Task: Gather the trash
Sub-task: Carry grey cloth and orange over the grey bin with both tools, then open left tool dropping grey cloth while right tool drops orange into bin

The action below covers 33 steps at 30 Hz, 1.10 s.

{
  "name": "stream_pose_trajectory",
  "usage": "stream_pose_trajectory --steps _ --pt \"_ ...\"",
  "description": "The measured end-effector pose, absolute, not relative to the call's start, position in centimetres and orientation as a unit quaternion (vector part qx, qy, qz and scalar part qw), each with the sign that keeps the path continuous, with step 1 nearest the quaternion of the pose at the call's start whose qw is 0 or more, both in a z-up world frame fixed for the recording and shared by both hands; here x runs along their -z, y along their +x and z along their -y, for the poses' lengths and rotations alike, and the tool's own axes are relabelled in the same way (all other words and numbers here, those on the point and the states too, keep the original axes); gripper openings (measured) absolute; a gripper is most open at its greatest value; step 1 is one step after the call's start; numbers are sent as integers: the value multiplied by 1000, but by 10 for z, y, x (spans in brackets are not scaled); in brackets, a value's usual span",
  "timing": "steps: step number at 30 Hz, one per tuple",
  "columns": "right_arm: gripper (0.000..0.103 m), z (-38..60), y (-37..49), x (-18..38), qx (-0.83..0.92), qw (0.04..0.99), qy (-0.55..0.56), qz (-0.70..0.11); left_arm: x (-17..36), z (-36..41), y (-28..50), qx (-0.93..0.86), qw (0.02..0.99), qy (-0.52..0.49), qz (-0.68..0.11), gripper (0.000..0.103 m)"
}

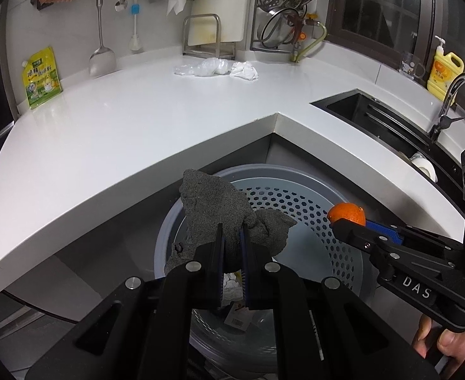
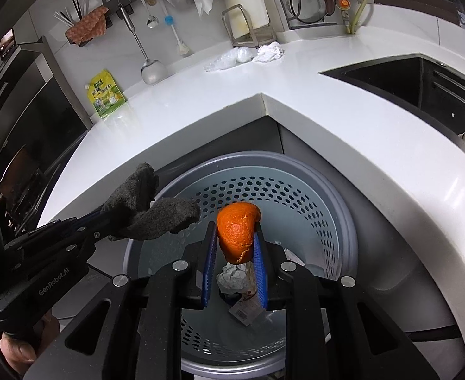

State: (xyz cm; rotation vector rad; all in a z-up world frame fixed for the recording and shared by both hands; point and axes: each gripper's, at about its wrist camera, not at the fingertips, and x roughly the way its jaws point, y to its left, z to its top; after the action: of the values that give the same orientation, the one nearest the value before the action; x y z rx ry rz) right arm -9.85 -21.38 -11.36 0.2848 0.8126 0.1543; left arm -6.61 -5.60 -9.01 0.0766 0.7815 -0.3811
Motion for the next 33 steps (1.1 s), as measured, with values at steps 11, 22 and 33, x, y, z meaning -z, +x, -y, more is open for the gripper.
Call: stream_pose_trajectory --steps 11,22,33 --pt "22 215 -93 132 -73 895 143 -416 102 58 -62 184 898 37 -397 9" --pt "23 214 -91 137 -71 892 146 -422 107 57 -57 177 895 38 -407 10" --pt "51 219 -94 131 -66 898 152 -408 106 53 -57 172 897 29 -405 40"
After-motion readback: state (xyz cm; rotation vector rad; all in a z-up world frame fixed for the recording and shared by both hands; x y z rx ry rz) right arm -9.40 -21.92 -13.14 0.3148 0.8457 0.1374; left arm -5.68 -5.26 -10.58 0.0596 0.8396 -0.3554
